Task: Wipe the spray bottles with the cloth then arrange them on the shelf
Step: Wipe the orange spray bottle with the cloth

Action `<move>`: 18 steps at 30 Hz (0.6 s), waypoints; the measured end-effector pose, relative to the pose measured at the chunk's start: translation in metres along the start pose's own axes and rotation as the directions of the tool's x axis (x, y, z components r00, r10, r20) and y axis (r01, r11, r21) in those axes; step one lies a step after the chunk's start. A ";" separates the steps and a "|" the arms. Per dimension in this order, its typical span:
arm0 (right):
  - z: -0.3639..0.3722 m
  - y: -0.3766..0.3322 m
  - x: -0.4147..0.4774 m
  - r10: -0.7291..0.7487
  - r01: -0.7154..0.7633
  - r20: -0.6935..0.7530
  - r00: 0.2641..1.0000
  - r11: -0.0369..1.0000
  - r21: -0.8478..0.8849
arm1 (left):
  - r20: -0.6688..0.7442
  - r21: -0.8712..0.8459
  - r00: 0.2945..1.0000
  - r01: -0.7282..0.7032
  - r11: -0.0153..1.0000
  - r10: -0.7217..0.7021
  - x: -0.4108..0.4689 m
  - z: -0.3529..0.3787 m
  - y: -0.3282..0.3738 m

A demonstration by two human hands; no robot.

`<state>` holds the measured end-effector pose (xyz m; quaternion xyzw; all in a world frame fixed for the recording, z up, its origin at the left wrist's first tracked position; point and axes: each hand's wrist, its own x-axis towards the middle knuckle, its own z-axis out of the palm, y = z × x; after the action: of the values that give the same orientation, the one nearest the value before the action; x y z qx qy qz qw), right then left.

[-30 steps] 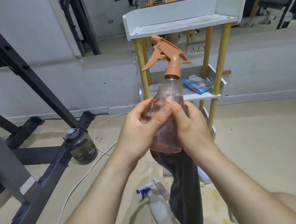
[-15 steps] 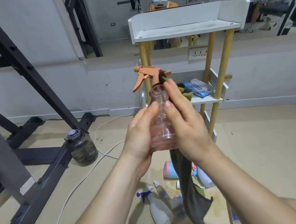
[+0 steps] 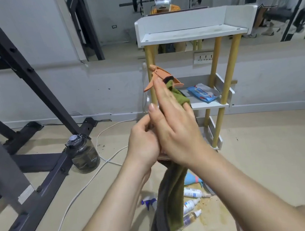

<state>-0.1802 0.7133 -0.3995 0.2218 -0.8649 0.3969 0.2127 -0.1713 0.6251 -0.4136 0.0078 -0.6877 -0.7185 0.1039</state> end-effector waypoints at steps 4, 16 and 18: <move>-0.001 0.006 0.028 0.075 -0.076 0.027 0.997 0.997 0.033 | 0.002 0.050 0.998 0.060 0.997 -0.060 -0.003 -0.003 0.001; 0.023 0.006 0.008 -0.004 0.051 -0.144 0.990 0.945 0.323 | -0.110 0.011 0.992 -0.058 0.998 0.059 -0.001 -0.019 0.003; 0.037 0.002 -0.021 -0.048 0.092 -0.142 0.989 0.942 0.324 | -0.205 -0.082 0.978 -0.056 0.995 0.038 0.005 -0.023 0.005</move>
<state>-0.1714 0.6906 -0.4340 0.2582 -0.7621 0.5417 0.2433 -0.1720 0.6017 -0.4091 0.0603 -0.6415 -0.7405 0.1909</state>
